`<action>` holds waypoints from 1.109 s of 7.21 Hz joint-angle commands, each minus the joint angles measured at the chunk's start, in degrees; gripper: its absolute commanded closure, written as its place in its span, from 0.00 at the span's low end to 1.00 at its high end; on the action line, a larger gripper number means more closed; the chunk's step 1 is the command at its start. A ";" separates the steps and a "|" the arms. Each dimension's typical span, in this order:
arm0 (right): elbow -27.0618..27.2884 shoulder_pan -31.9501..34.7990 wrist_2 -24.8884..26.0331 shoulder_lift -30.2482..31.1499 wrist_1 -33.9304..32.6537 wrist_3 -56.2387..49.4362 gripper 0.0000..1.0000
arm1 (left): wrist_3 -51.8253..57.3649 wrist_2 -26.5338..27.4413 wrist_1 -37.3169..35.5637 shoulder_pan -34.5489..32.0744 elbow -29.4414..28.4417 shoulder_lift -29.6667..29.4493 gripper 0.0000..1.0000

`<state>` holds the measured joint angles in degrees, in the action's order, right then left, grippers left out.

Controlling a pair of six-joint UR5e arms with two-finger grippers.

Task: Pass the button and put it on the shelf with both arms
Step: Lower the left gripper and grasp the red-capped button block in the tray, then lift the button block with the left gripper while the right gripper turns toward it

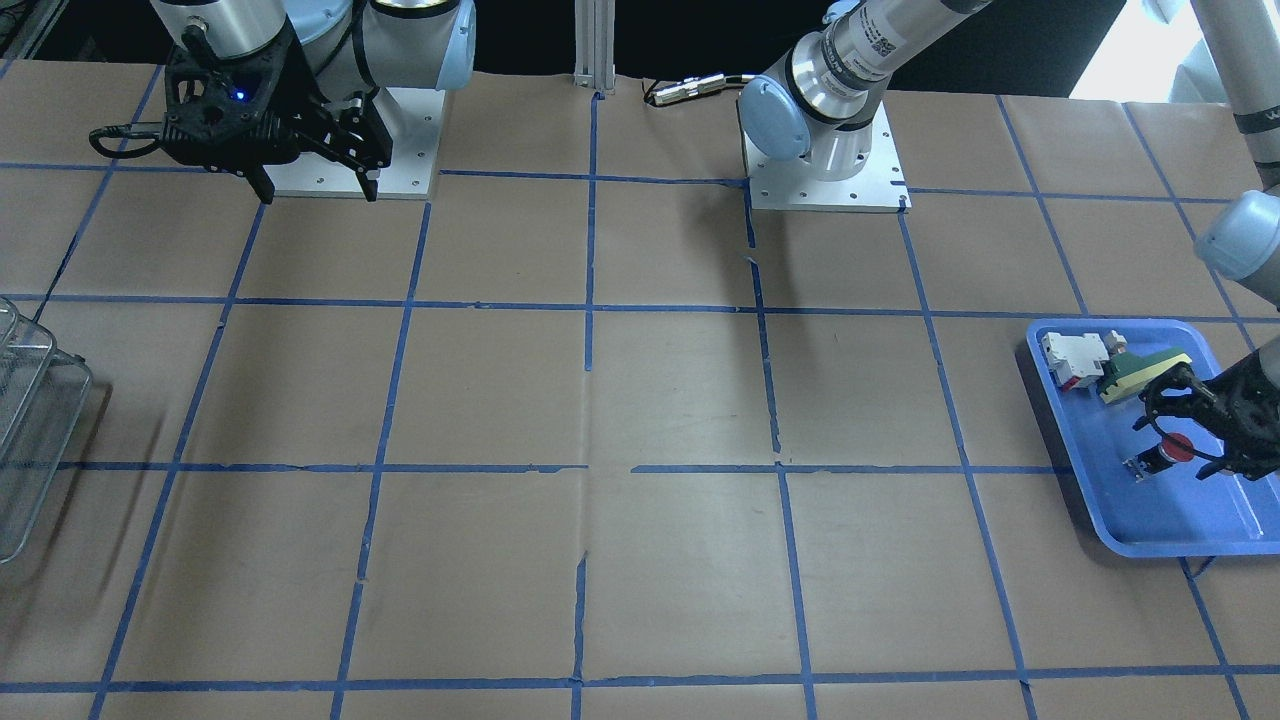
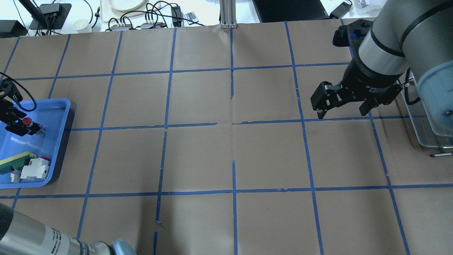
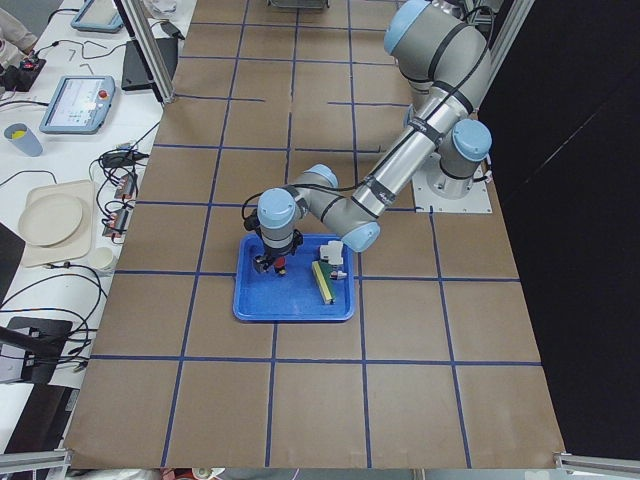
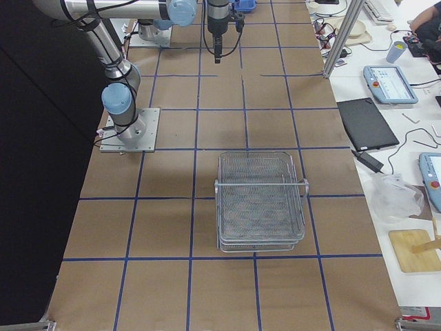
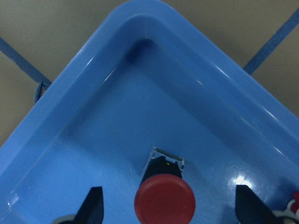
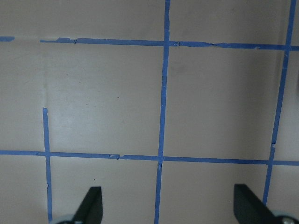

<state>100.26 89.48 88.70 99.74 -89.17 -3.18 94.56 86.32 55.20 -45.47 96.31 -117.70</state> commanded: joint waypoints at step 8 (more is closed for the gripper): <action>-0.06 -8.53 -19.48 -3.05 2.07 30.79 0.00 | -21.53 -8.67 29.11 -7.69 -0.42 15.97 0.83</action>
<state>100.12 81.44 76.52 97.64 -87.33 18.54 80.50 82.25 76.32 -50.76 96.05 -105.62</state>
